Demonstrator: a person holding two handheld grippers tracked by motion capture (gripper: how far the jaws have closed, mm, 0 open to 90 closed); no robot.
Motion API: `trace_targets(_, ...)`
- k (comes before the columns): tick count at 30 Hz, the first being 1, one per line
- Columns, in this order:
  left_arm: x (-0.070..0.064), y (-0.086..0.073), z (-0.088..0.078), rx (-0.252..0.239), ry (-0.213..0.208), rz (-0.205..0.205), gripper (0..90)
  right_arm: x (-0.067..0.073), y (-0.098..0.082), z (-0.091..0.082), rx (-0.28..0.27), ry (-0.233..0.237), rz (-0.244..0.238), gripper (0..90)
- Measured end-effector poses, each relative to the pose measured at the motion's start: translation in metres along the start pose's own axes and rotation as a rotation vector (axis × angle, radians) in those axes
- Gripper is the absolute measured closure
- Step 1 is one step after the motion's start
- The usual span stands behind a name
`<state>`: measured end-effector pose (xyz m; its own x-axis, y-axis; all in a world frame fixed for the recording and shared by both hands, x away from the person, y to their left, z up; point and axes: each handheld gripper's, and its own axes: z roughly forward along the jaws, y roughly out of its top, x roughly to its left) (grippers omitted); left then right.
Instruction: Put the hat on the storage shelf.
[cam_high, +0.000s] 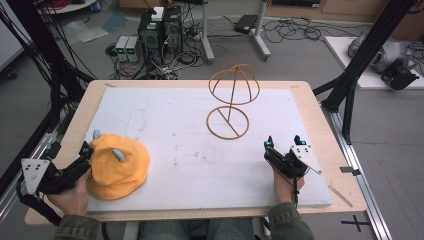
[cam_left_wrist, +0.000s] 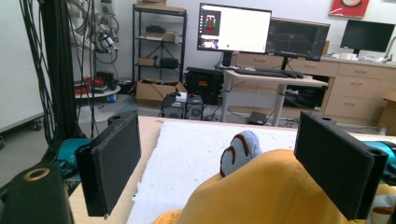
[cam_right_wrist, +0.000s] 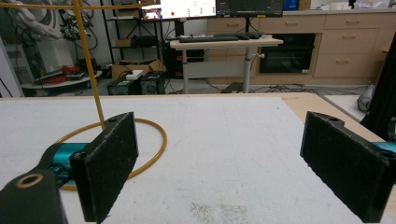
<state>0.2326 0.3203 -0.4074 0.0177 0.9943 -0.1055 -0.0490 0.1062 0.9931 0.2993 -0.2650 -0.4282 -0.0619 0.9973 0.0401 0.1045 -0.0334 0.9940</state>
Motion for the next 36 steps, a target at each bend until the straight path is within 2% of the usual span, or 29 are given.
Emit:
trace_targets(4,0.001,0.000,0.001,-0.002,-0.024,-0.016,15.0,0.000,0.000,0.000,-0.001,0.000,-0.001,11.0)
trace_targets(8,0.000,0.001,0.000,0.001,-0.023,-0.008,15.0,0.000,0.000,0.001,0.002,0.001,0.004,11.0)
trace_targets(18,0.001,0.003,-0.001,-0.006,-0.037,-0.020,15.1,0.000,0.000,0.001,0.000,0.002,-0.001,10.9)
trace_targets(22,0.000,0.005,-0.006,-0.002,-0.064,-0.026,15.1,0.001,0.000,0.001,-0.001,0.001,-0.002,11.0)
trace_targets(31,-0.001,0.011,-0.013,0.002,-0.075,-0.019,15.1,0.004,0.001,0.004,-0.001,0.013,0.003,11.0)
trace_targets(36,-0.002,0.010,-0.012,0.027,-0.115,-0.029,15.1,0.006,0.001,0.004,0.003,0.017,0.011,11.0)
